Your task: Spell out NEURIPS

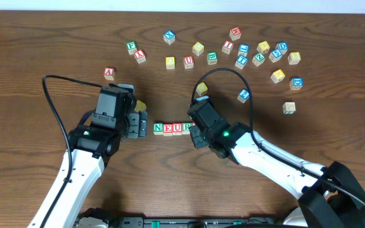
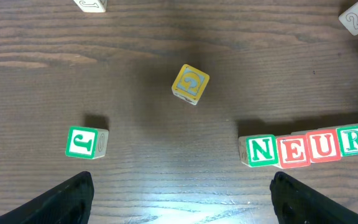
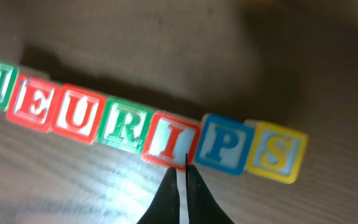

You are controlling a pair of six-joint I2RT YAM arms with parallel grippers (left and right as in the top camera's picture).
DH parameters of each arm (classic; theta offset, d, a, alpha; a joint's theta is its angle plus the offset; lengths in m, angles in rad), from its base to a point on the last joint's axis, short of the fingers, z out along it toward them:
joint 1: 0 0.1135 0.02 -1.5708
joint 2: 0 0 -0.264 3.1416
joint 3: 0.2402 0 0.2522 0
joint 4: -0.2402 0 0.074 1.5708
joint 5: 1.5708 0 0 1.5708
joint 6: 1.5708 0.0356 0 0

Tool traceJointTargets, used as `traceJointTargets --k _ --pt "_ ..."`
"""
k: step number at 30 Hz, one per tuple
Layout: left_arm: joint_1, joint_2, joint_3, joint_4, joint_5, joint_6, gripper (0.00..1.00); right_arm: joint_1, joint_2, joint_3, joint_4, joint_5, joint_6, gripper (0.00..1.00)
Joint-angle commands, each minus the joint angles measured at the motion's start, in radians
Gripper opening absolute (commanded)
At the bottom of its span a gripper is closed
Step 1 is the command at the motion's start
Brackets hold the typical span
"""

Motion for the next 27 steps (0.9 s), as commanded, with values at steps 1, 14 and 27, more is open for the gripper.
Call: traceJointTargets --k 1,14,27 --pt "0.000 -0.007 0.022 -0.003 -0.008 -0.002 0.89 -0.003 0.005 0.013 0.027 0.084 0.011 0.01" --pt "0.000 0.012 0.022 -0.002 -0.008 -0.002 0.90 -0.095 0.078 0.013 0.138 0.053 0.000 0.01" --pt "0.000 0.023 0.022 -0.002 -0.008 -0.002 0.89 -0.102 0.109 0.013 0.178 0.007 -0.018 0.01"
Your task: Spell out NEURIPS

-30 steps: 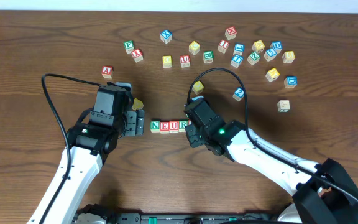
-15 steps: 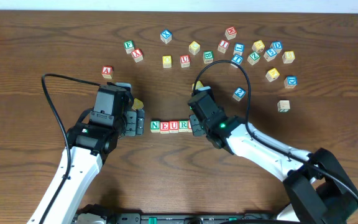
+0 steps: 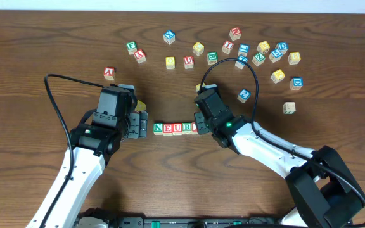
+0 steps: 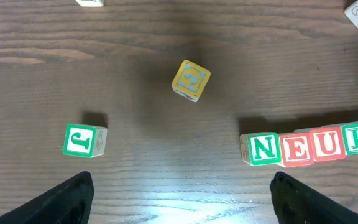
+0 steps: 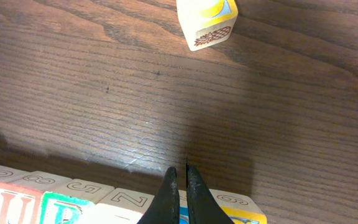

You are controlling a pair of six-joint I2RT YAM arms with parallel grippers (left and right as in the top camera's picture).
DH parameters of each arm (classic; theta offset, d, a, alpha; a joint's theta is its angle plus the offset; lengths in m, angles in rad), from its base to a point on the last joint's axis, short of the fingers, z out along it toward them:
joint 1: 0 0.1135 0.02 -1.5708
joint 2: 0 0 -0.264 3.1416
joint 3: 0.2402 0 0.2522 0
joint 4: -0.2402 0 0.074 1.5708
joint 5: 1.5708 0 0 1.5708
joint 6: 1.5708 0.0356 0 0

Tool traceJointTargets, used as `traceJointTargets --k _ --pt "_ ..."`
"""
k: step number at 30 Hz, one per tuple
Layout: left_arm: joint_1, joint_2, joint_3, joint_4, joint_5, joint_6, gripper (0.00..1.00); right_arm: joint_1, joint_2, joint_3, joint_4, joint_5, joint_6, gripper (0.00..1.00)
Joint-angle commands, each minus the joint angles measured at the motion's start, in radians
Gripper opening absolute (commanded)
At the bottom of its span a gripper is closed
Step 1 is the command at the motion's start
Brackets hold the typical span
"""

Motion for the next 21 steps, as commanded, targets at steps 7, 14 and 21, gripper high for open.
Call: traceJointTargets --k 7,14,21 --pt "0.000 0.006 0.022 -0.001 -0.008 -0.002 0.90 -0.003 0.026 0.013 0.002 -0.026 -0.015 0.01" --pt "0.000 0.006 0.022 -0.001 -0.008 -0.002 0.90 -0.003 0.031 0.013 -0.003 -0.030 -0.010 0.01" --pt "0.000 0.006 0.022 -0.001 -0.008 -0.002 0.90 -0.003 0.037 0.013 -0.006 -0.030 -0.004 0.01"
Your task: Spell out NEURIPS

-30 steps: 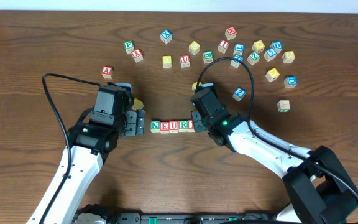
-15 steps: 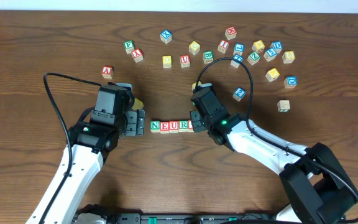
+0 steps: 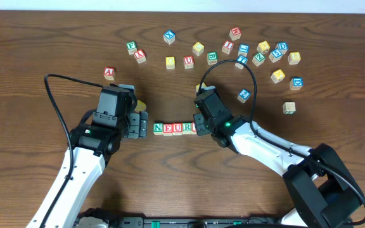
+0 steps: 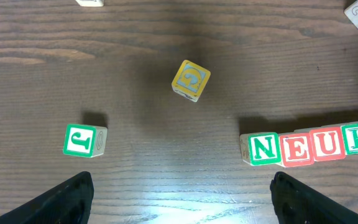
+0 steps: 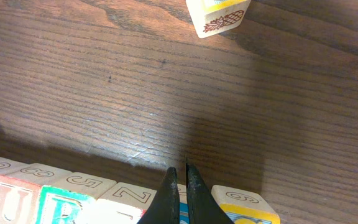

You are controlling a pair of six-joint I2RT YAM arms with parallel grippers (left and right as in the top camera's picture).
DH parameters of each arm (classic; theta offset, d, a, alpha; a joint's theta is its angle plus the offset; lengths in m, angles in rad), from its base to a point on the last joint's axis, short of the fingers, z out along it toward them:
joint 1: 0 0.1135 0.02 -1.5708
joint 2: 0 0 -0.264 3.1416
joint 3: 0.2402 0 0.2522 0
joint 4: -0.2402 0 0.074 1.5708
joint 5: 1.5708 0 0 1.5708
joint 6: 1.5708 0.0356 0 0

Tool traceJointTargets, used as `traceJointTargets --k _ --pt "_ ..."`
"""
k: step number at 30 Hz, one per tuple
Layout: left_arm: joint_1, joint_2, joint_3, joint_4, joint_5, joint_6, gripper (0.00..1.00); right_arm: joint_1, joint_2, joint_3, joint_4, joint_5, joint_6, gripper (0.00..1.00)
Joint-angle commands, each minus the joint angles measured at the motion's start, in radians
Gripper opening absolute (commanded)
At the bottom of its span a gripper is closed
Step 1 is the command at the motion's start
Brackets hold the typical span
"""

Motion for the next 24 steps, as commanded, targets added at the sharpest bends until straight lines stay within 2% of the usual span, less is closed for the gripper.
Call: traceJointTargets --k 1,24 --pt "0.000 0.006 0.022 -0.001 -0.008 -0.002 0.90 -0.003 0.020 0.013 -0.002 -0.003 -0.001 0.01" --pt "0.000 0.006 0.022 -0.001 -0.008 -0.002 0.90 -0.003 0.020 0.013 -0.033 -0.006 0.018 0.01"
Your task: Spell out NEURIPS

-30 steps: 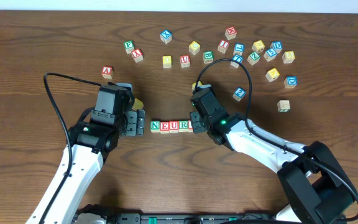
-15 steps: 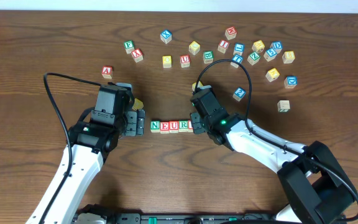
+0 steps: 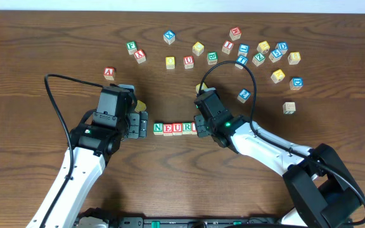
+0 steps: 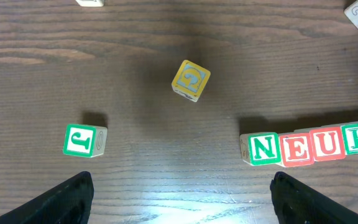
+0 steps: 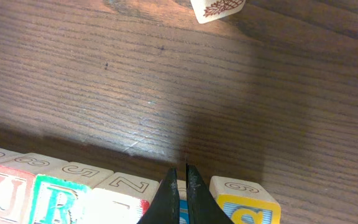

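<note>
A row of letter blocks lies mid-table; N (image 3: pixel 158 128), E, U and R (image 3: pixel 185 128) show from overhead, the rest hidden under my right arm. In the right wrist view the row reads U (image 5: pixel 5 194), R (image 5: pixel 58 200), a white-and-red block (image 5: pixel 120 204), a blue block mostly behind the fingers, then a yellow block (image 5: pixel 244 204). My right gripper (image 5: pixel 182 177) is shut with nothing in it, its tips over the blue block. My left gripper (image 4: pixel 182 199) stands open, left of N (image 4: pixel 263 149).
Several loose letter blocks (image 3: pixel 212 57) lie scattered along the back. A yellow block (image 4: pixel 191 79) and a green J block (image 4: pixel 84 140) lie near my left gripper. A pineapple-sided block (image 5: pixel 219 7) sits just beyond the row. A blue block (image 3: pixel 244 95) lies to the right.
In the right wrist view the row sits slightly higher and the pineapple block nearer the top edge, so my shut right gripper has shifted a little. The left arm has not moved.
My shut right gripper was on the near side of the row, tips at the red I, with N E U R I P S lined up. Then its tips were over the blue P from above, and they have stayed there with small shifts. My left gripper stayed open beside N.
</note>
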You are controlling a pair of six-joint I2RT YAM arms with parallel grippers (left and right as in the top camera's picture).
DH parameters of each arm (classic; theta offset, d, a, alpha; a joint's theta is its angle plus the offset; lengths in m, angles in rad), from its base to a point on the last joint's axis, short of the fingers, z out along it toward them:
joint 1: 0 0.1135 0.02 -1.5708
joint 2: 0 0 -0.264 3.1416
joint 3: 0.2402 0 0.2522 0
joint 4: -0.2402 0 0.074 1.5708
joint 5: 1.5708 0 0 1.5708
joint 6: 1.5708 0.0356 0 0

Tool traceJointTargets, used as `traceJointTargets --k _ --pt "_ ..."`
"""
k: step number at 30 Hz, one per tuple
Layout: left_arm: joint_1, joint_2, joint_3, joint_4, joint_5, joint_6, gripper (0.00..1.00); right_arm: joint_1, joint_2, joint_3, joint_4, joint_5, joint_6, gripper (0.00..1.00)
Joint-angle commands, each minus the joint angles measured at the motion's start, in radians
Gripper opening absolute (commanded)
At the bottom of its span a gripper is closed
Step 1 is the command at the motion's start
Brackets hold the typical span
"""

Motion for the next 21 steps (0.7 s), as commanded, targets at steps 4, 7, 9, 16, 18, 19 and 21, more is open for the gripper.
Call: traceJointTargets --k 4,7,9,16,18,19,21 --pt "0.000 0.006 0.022 -0.001 -0.008 -0.002 0.90 -0.003 0.019 0.013 -0.002 0.005 0.015 0.01" --pt "-0.001 0.006 0.022 -0.001 -0.008 -0.002 0.90 -0.003 0.019 0.013 0.005 0.011 0.015 0.01" --pt "-0.001 0.006 0.022 -0.001 -0.008 -0.002 0.90 -0.003 0.019 0.013 0.013 0.020 0.014 0.01" --pt "0.000 0.006 0.022 -0.001 -0.008 -0.002 0.89 -0.004 0.019 0.013 0.058 0.036 -0.008 0.01" --pt "0.000 0.006 0.022 -0.001 -0.008 -0.002 0.90 -0.004 0.019 0.013 0.061 0.058 -0.008 0.01" --pt "0.000 0.006 0.022 -0.001 -0.008 -0.002 0.90 -0.004 0.019 0.013 0.061 0.074 -0.008 0.01" --pt "0.000 0.006 0.022 -0.001 -0.008 -0.002 0.90 -0.005 0.019 0.013 0.061 0.096 -0.008 0.01"
